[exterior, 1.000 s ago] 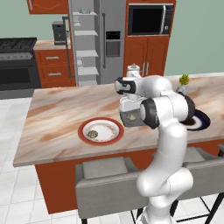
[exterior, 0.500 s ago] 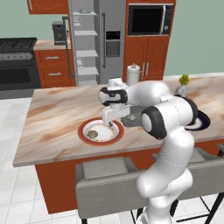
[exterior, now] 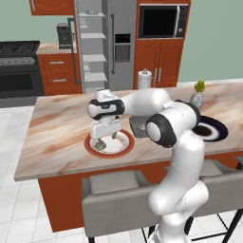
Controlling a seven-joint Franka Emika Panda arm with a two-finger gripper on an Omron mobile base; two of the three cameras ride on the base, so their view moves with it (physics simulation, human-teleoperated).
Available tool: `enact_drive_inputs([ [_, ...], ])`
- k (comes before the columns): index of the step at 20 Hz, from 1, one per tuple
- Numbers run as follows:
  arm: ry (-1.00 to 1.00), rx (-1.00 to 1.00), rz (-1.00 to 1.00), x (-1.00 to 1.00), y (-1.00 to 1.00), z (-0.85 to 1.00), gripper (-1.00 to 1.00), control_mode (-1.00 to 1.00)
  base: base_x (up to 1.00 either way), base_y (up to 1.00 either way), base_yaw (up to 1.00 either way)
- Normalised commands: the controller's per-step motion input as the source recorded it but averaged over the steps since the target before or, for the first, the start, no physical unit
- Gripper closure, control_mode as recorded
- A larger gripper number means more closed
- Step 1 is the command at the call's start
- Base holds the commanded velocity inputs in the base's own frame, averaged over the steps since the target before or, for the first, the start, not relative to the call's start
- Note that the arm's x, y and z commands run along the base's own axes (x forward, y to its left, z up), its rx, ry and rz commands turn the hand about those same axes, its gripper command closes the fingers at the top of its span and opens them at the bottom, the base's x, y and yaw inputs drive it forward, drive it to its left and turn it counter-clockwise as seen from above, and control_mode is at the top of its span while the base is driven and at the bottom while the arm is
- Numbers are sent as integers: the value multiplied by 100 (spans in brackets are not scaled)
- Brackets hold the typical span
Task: Place two dumplings into each of the tupperware containers and then place the containers in the fridge.
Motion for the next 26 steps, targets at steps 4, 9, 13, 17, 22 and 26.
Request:
enact_drive_inputs([
  [4, 9, 0, 1, 31, 36, -9, -100, -100, 0, 0, 0],
  [9, 0, 0, 1, 9, 1, -20, -100, -100, 0, 0, 0],
  [13, 0, 0, 0, 4, 1, -40, -100, -100, 0, 0, 0],
  [17, 0, 0, 0, 5, 7, -35, -100, -100, 0, 0, 0],
  [22, -1, 0, 0, 4, 3, -15, -100, -100, 0, 0, 0],
  [26, -3, 0, 0, 14, 0, -8, -100, -100, 0, 0, 0],
])
